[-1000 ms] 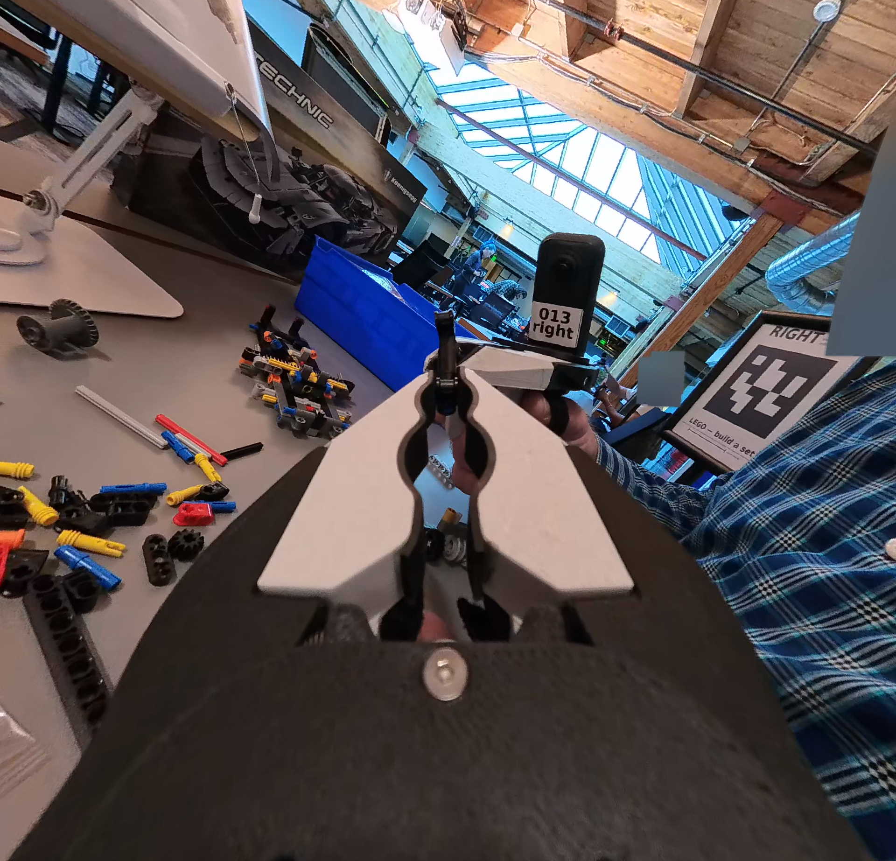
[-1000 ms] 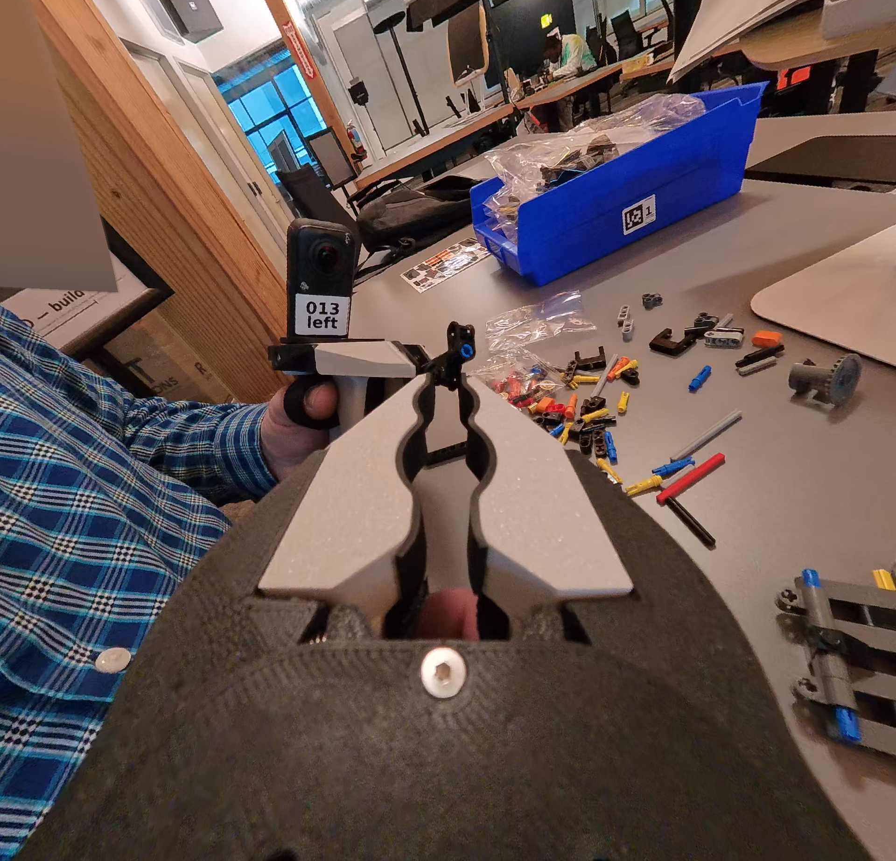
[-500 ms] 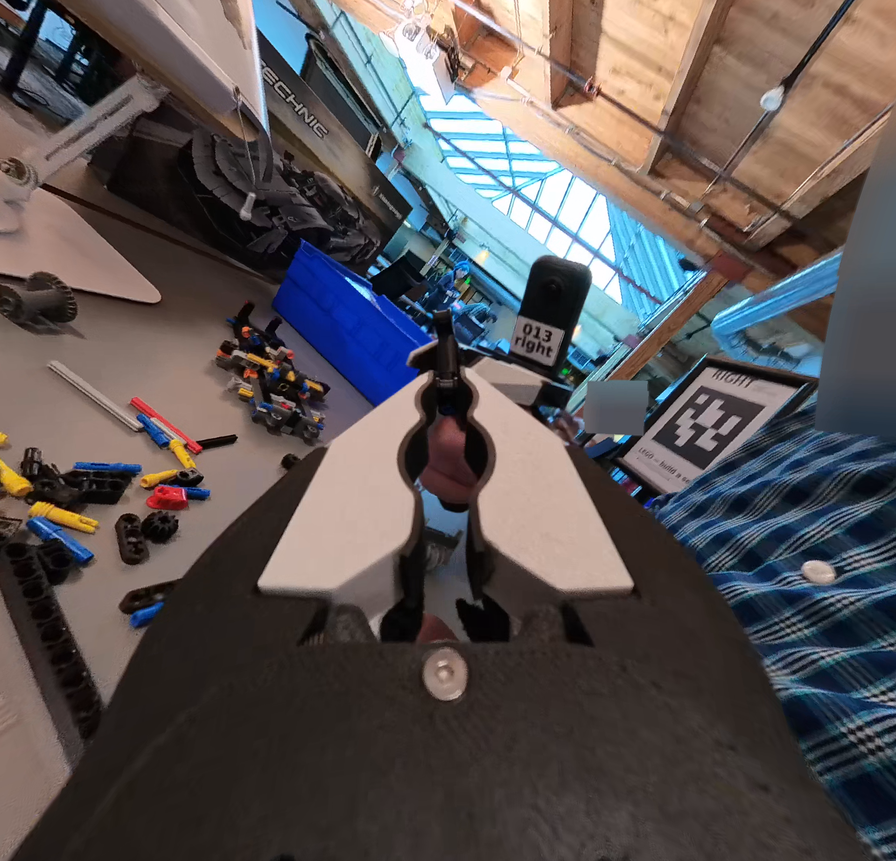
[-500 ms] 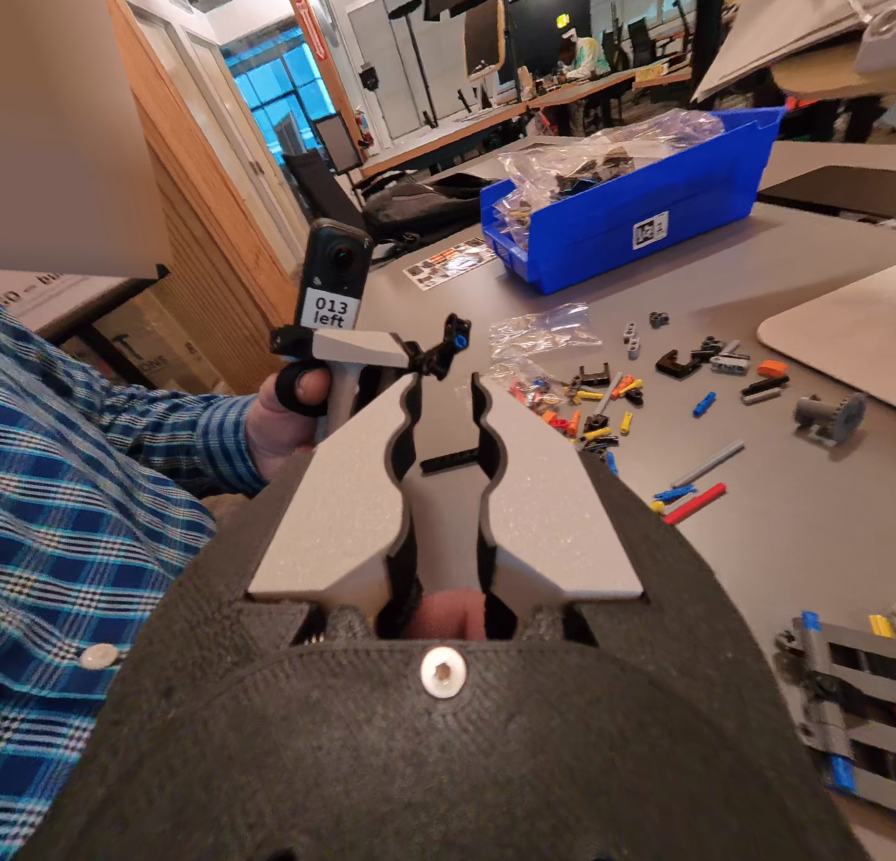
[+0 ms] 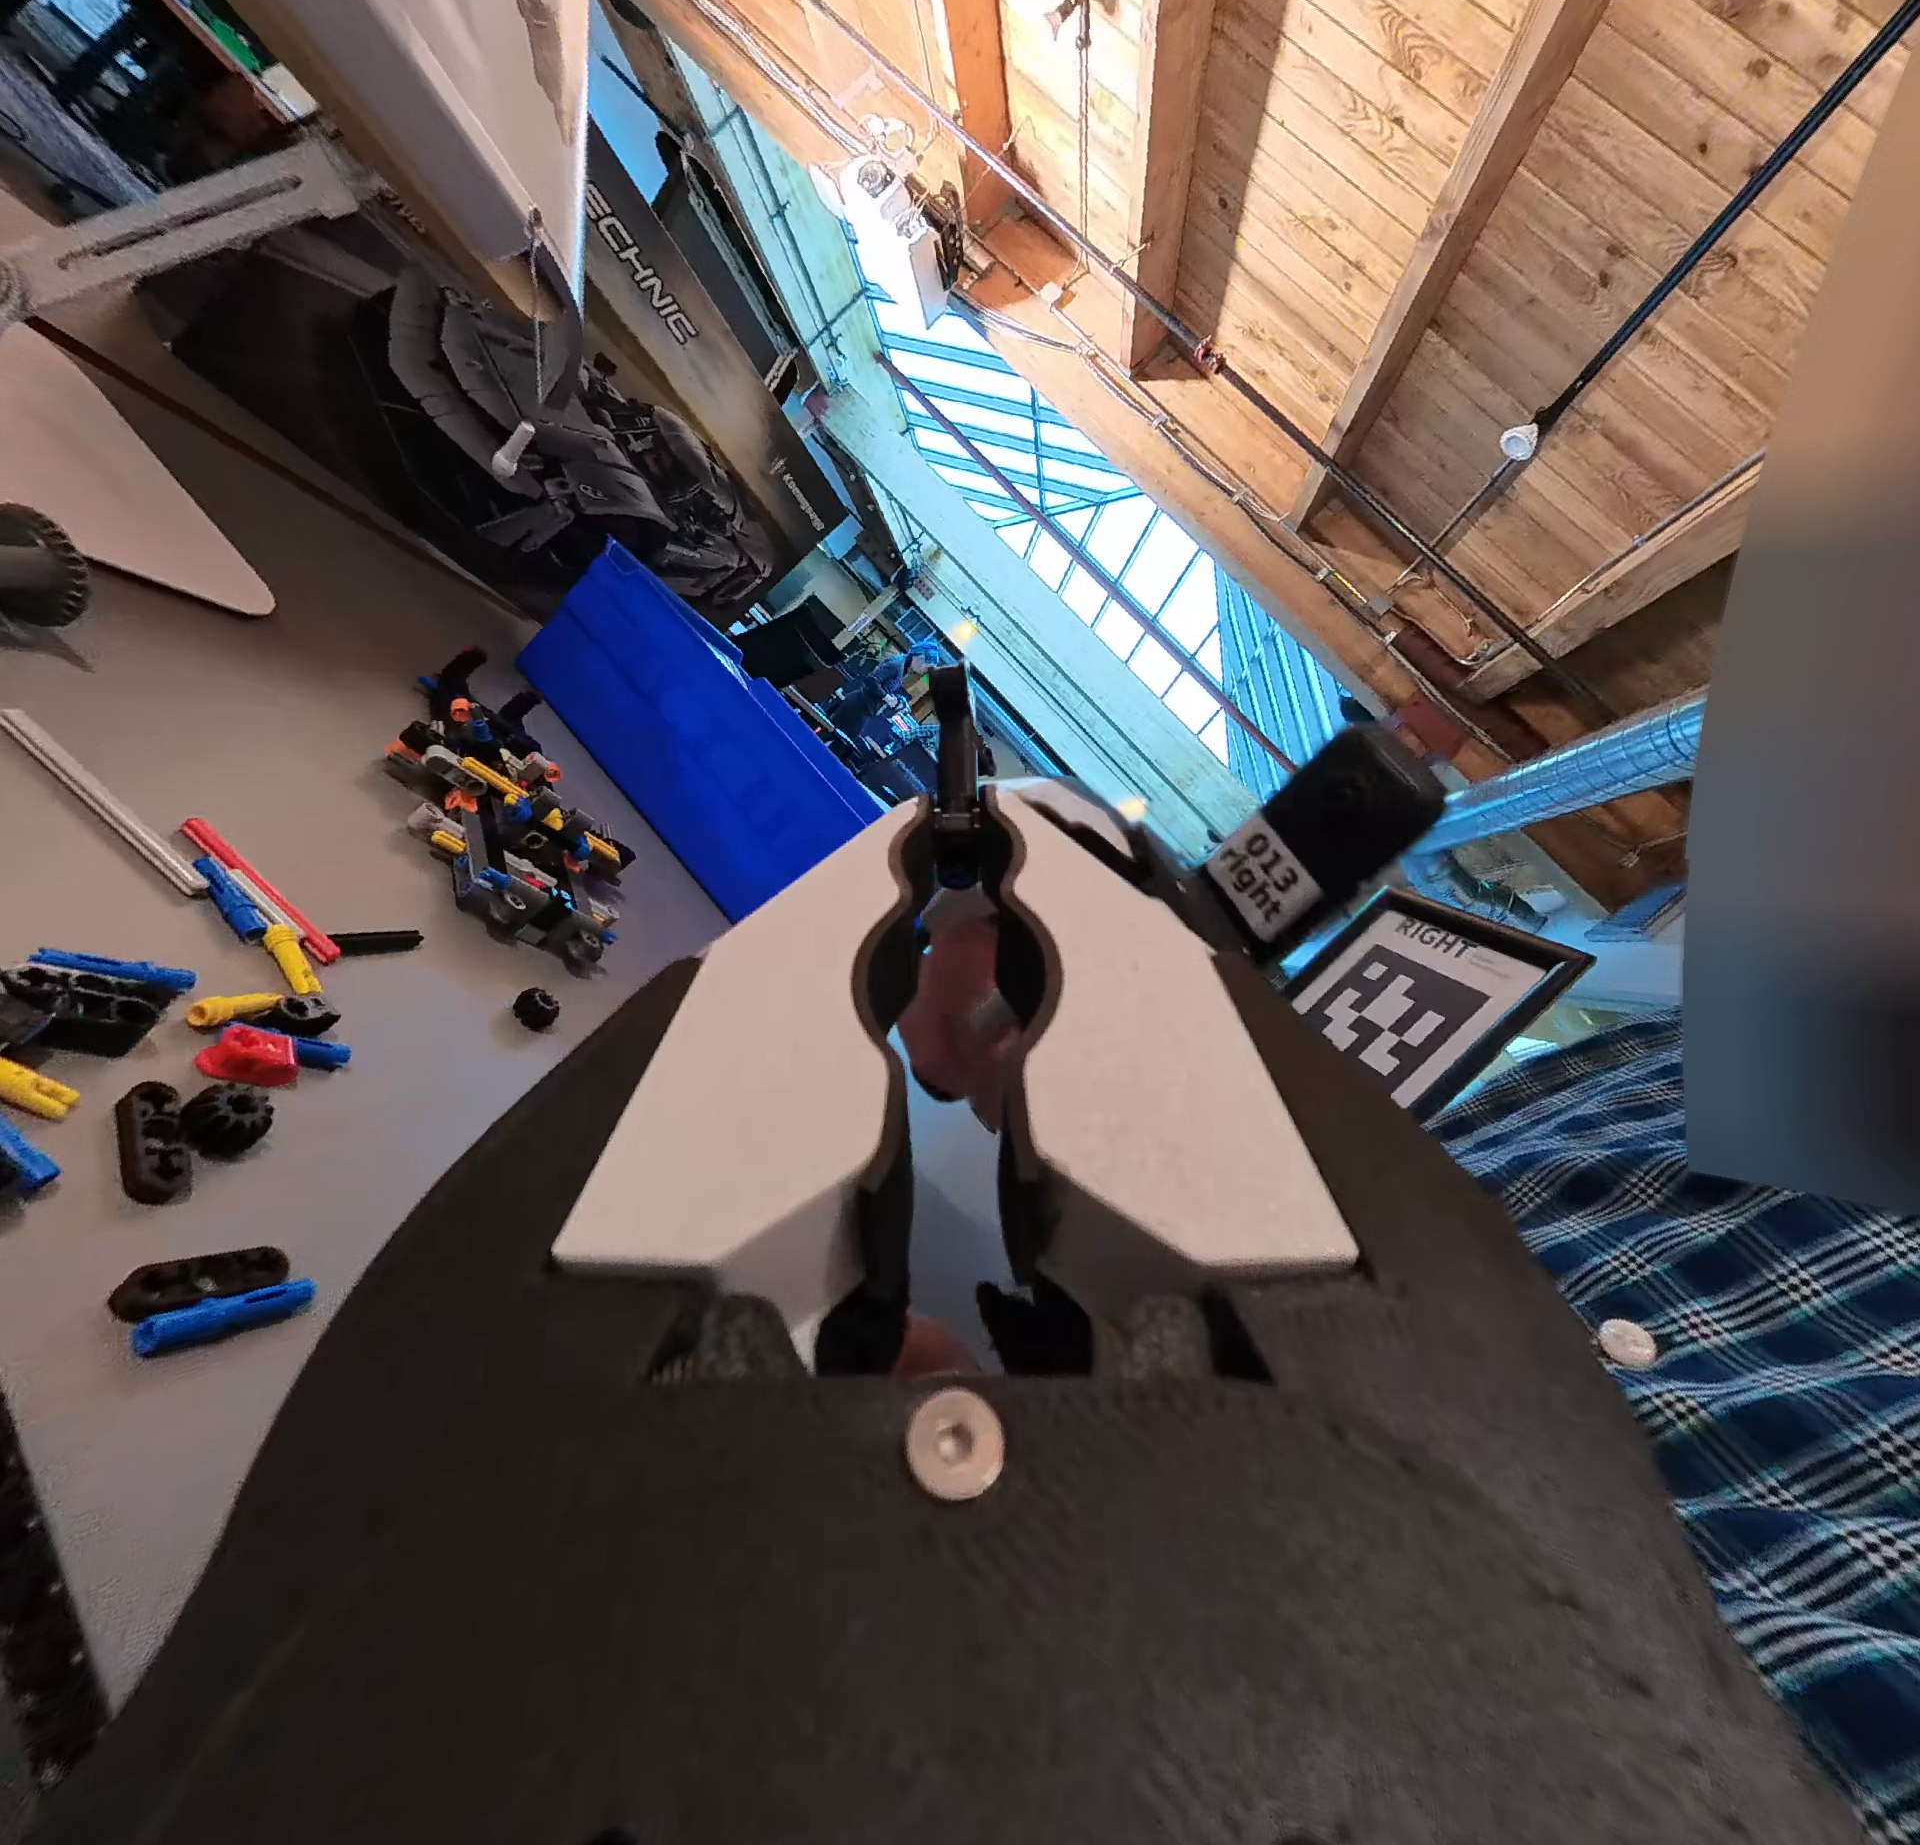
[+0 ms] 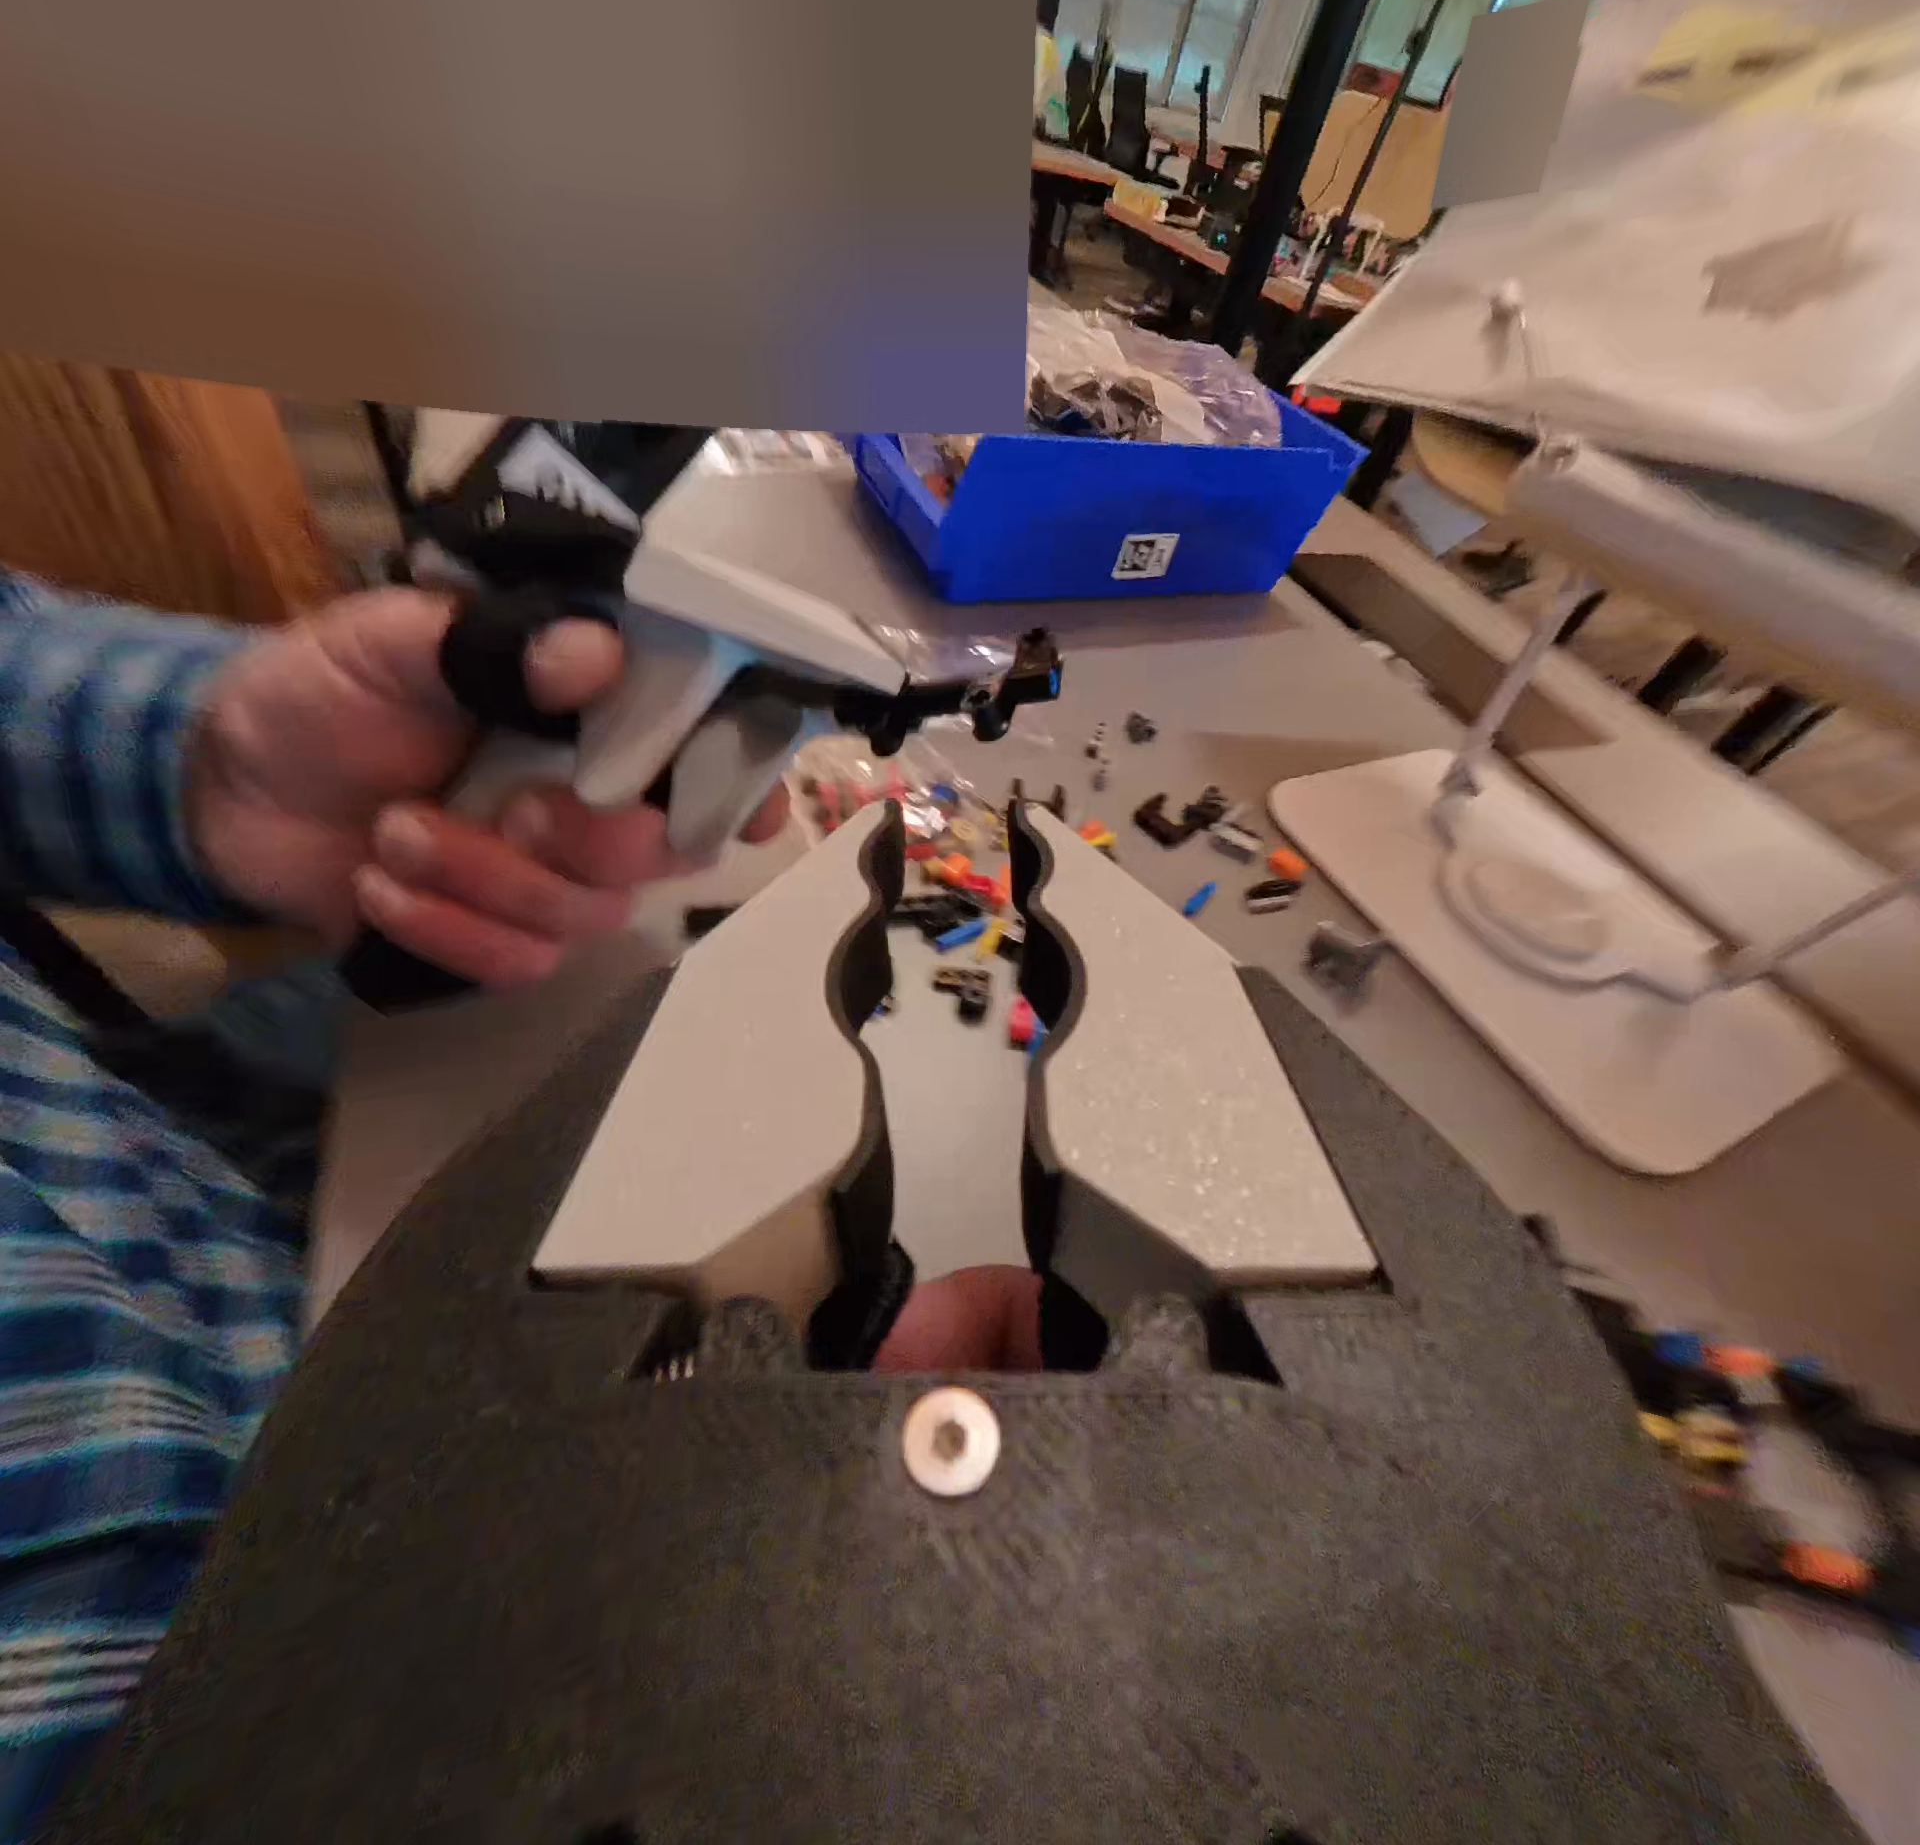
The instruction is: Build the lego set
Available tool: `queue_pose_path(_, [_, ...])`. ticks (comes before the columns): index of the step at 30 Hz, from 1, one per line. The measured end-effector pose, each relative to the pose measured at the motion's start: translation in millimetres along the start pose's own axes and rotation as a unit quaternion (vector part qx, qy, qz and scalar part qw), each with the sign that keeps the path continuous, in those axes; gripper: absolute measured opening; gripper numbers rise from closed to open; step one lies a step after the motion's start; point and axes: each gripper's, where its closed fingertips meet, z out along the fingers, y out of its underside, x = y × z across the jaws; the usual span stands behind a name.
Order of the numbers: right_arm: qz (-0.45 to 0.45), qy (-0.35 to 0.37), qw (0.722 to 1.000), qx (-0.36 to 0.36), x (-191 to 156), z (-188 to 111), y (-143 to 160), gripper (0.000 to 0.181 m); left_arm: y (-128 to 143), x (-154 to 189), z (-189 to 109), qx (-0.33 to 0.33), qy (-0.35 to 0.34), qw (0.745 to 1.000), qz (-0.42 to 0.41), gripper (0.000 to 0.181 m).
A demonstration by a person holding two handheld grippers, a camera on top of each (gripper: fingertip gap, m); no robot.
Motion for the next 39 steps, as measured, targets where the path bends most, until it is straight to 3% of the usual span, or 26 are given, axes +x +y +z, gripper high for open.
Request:
queue_pose_path(4, [0.217, -0.061, 0.973, 0.055, 0.6, -5.5, -4.3, 0.025, 7.5, 5.7, 6.8, -0.006, 0.008, 1.000, 0.011, 0.004])
queue_pose_path(7, [0.285, -0.081, 0.951, 0.084, 2.9, -12.4, -5.2, 0.024, 19.0, 9.9, 13.7, -0.025, 0.014, 0.999, 0.022, 0.005])
queue_pose_path(12, [0.302, -0.085, 0.945, 0.093, 1.6, -24.8, -3.7, 0.009, 37.0, 16.1, 25.8, -0.054, 0.024, 0.997, 0.040, 0.005])
queue_pose_path(16, [0.310, -0.092, 0.941, 0.097, 3.8, -40.8, -1.7, 0.006, 48.5, 20.1, 36.7, -0.074, 0.029, 0.996, 0.048, 0.006])
queue_pose_path(21, [0.327, -0.046, 0.938, 0.104, 30.7, -83.1, 7.5, 0.005, 55.4, 20.4, 40.5, -0.121, 0.029, 0.986, 0.107, 0.028])
queue_pose_path(24, [0.332, -0.025, 0.940, 0.069, 37.6, -108.6, 29.3, 0.006, 71.7, 6.5, 37.2, -0.196, 0.007, 0.964, 0.179, 0.039])
queue_pose_path(31, [0.322, -0.057, 0.944, -0.036, 27.3, -138.2, 79.4, 0.005, 137.3, -26.3, 26.6, -0.357, -0.070, 0.874, 0.322, 0.061])
queue_pose_path(35, [0.300, -0.104, 0.946, -0.069, 21.0, -135.1, 85.9, 0.005, 149.1, -31.5, 28.3, -0.373, -0.108, 0.839, 0.381, 0.074])
queue_pose_path(39, [0.287, -0.134, 0.945, -0.084, 15.6, -131.3, 87.9, 0.005, 150.5, -41.3, 29.5, -0.398, -0.115, 0.813, 0.410, 0.067])
